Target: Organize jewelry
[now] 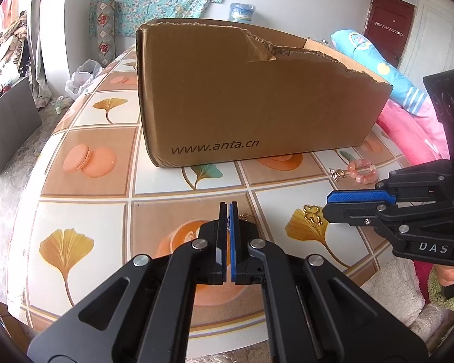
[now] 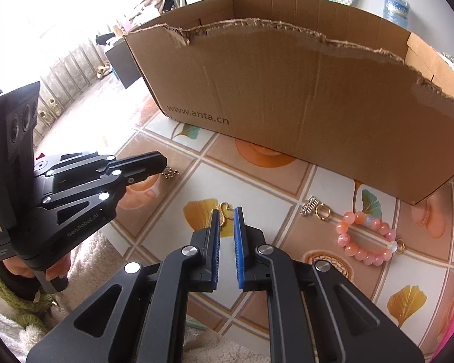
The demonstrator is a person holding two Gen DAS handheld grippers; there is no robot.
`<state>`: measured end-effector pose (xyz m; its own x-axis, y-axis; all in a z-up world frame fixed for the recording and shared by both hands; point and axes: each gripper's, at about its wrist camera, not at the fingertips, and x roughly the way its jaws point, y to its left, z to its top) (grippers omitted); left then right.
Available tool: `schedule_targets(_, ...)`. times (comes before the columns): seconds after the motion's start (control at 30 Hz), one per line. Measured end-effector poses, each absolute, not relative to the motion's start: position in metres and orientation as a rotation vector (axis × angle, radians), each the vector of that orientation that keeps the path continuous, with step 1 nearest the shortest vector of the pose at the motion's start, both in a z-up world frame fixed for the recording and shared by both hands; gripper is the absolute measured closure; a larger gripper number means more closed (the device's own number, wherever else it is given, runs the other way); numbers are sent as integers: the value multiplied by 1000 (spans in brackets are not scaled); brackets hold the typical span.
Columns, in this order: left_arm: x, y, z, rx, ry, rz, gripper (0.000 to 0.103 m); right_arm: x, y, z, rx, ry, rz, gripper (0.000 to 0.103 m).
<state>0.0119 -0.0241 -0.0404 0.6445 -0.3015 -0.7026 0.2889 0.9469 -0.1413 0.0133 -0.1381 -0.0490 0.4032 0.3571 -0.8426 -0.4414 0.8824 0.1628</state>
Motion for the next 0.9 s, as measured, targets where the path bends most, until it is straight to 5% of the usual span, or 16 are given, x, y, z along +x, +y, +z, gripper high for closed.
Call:
schedule_targets(0.4, 13, -26, -41, -14, 808, -336, 102, 14, -125, -49, -186, 999, 578, 82)
schedule_targets(0.73, 14, -25, -41, -14, 811, -338, 102, 12, -114, -56, -293, 986, 626, 82)
schedule_targets(0.9, 15, -23, -42, -20, 813, -336, 102, 13, -113, -57, -300, 991, 623, 91)
